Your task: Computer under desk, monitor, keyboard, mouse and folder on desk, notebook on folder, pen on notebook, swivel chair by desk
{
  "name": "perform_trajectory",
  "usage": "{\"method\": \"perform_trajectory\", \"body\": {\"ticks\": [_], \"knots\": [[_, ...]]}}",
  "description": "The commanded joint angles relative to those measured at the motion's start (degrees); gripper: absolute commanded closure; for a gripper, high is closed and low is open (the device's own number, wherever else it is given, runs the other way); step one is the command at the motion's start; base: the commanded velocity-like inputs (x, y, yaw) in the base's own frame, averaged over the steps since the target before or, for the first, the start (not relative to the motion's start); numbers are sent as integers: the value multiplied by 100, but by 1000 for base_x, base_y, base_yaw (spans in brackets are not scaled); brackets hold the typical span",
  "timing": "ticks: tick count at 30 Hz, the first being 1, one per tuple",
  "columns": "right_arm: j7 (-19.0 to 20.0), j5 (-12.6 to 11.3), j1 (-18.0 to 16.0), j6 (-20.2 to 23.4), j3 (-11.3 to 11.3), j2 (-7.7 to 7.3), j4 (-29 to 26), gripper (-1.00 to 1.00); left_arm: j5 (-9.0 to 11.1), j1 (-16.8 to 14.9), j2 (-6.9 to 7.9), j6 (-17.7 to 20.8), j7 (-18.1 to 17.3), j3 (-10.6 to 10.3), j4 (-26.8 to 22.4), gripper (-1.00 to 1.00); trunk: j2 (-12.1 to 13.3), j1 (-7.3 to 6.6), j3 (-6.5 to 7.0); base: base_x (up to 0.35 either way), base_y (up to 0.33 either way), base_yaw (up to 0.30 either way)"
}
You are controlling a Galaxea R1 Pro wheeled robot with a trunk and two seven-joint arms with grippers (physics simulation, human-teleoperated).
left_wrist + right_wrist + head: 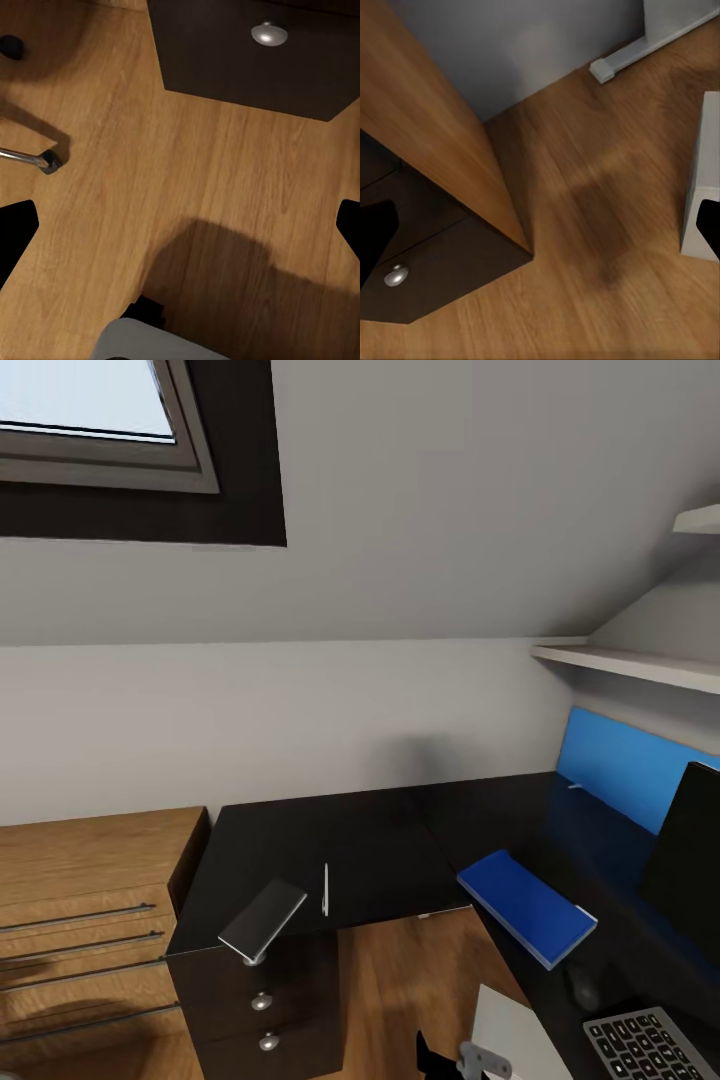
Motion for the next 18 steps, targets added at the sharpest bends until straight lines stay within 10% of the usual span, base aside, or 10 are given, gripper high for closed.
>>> {"method": "perform_trajectory", "body": {"ticks": [1, 18], "knots": [[51, -62, -6, -25, 11, 5, 16, -100, 61, -7, 5, -41, 36, -48, 0, -100, -6, 1, -8, 0, 0, 0], [10, -53, -6, -38, 13, 24, 30, -100, 52, -7, -3, -403, 45, -31, 0, -100, -6, 1, -31, 0, 0, 118]]}}
